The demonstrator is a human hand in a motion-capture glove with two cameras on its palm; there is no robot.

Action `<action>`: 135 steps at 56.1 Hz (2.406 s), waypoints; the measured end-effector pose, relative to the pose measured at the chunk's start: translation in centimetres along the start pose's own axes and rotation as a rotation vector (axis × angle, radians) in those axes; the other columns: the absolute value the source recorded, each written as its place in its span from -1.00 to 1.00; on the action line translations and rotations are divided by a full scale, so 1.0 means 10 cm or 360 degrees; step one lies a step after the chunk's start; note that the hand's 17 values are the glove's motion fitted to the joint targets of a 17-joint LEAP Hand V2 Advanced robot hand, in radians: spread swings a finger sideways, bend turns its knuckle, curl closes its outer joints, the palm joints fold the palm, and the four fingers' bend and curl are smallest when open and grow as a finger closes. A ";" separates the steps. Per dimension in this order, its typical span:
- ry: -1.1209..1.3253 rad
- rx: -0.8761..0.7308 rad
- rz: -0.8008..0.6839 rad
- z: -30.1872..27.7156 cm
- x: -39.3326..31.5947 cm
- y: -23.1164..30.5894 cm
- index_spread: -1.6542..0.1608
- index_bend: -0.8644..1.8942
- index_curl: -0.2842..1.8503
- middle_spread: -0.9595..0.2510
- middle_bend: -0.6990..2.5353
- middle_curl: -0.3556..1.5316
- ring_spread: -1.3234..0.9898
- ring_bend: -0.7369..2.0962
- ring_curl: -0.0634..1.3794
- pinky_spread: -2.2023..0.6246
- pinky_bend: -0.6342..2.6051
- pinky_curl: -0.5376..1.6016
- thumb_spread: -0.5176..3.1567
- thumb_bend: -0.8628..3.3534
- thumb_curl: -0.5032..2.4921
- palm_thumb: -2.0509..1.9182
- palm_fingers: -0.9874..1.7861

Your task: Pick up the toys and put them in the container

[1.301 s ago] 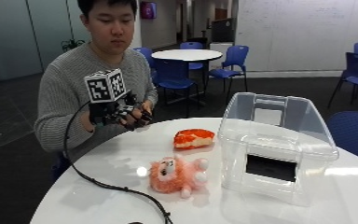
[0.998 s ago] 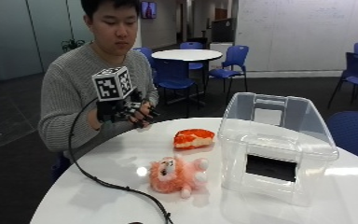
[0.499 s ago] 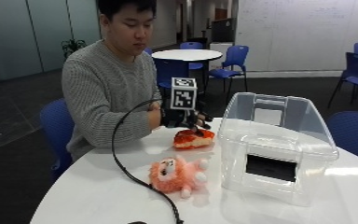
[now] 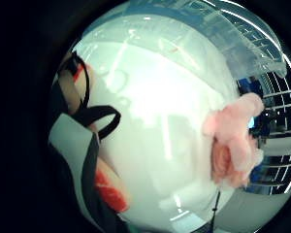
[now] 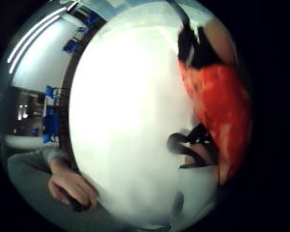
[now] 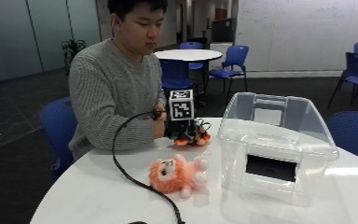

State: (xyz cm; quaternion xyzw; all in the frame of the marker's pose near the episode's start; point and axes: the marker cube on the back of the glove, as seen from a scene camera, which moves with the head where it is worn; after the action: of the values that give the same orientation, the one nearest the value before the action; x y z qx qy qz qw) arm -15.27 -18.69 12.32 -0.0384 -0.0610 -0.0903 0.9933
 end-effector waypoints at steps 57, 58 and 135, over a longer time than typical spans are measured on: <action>-0.0087 -0.0261 0.0279 -1.13 1.04 -2.21 0.32 -0.30 -0.25 0.21 -0.53 -0.29 -0.22 0.29 -0.13 0.26 0.15 -0.02 -0.30 -0.59 0.01 0.22 -0.02; -0.0101 -0.0275 0.0269 -1.12 1.04 -2.18 0.33 -0.30 -0.26 0.23 -0.53 -0.30 -0.20 0.24 -0.16 0.28 0.16 -0.02 -0.26 -0.59 0.00 0.21 -0.17; 0.0109 -0.0319 0.0686 -0.18 2.32 0.60 0.40 -0.33 -0.41 0.36 -0.52 -0.38 0.03 0.01 -0.39 0.54 0.17 -0.13 0.05 -0.58 -0.40 0.11 -0.29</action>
State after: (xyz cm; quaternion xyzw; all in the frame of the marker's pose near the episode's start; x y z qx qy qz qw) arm 8.69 -17.02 13.12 -0.1458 -0.0084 0.1168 0.9824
